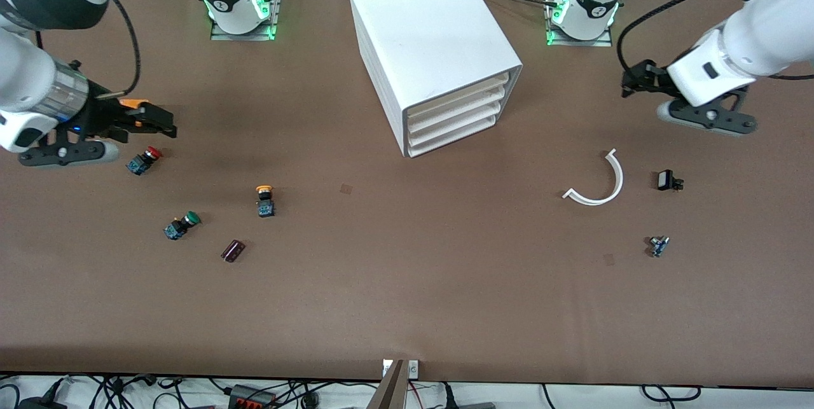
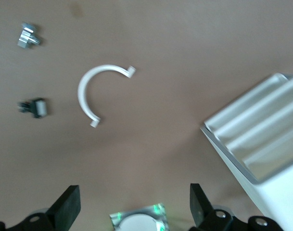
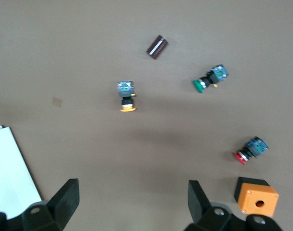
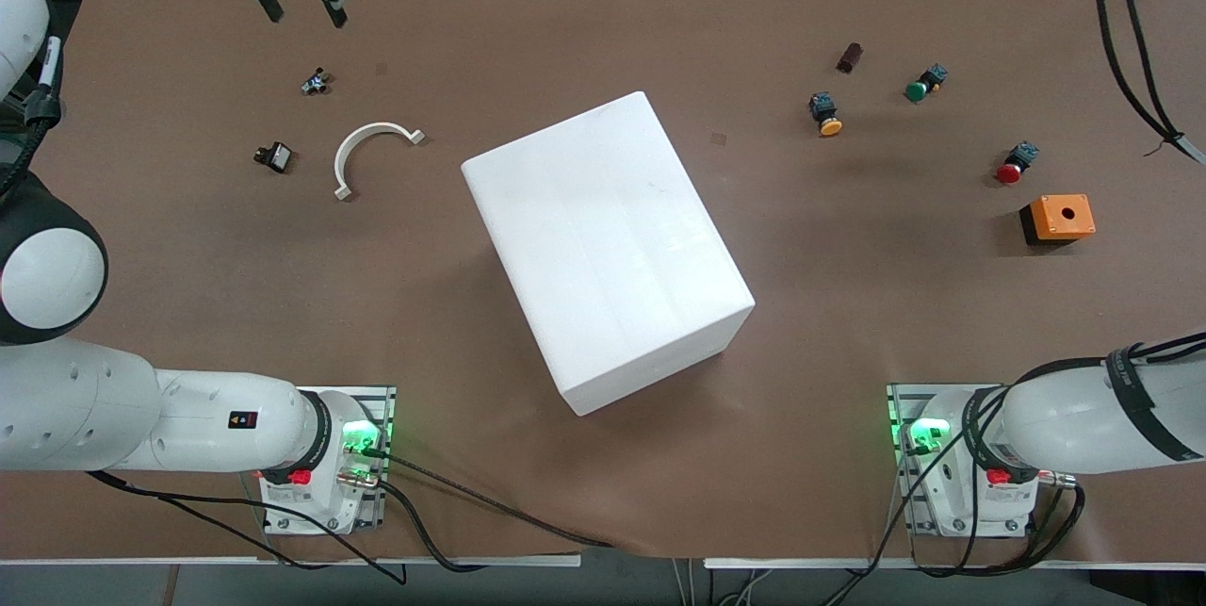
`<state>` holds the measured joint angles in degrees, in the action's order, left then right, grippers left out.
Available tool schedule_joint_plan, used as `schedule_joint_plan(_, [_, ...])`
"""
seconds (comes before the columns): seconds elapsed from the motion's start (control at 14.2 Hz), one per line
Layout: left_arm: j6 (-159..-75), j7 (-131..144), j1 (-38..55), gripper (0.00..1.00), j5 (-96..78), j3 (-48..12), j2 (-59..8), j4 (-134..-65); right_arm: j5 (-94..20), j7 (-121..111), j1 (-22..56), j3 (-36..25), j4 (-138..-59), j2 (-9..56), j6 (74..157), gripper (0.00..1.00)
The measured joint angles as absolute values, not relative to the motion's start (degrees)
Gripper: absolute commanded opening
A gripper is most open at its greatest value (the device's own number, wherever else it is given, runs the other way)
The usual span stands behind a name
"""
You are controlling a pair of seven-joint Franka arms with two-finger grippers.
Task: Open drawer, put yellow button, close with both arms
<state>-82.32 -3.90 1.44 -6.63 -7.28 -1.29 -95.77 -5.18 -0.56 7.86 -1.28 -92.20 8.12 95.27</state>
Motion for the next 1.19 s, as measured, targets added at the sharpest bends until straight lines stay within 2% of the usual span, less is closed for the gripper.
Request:
schedule_joint_plan(0.28, [-75.58,-9.74,1.37,1.00,-19.27,-7.32,-6.16,-96.13,-5.49,-0.21,14.94,-1.15,-91.83,12.19,101.71,1.00])
schedule_joint_plan(0.56, [-75.12,-18.56,0.94,1.00,-30.98,-7.13,-14.53,-96.45,-5.48,0.30,18.18,-1.11,-91.40,16.01,105.11,1.00])
schedule_joint_plan(0.84, [-81.97,-26.63,0.81,1.00,-40.51,-7.16,-19.55,-99.46,-5.05,0.24,17.78,-2.04,-90.59,20.07,107.85,1.00])
schedule_joint_plan(1.19, [-89.26,-38.77,0.78,1.00,-52.75,-7.18,-19.55,-111.06,-1.27,0.24,17.89,-2.04,-89.16,26.98,111.22,1.00])
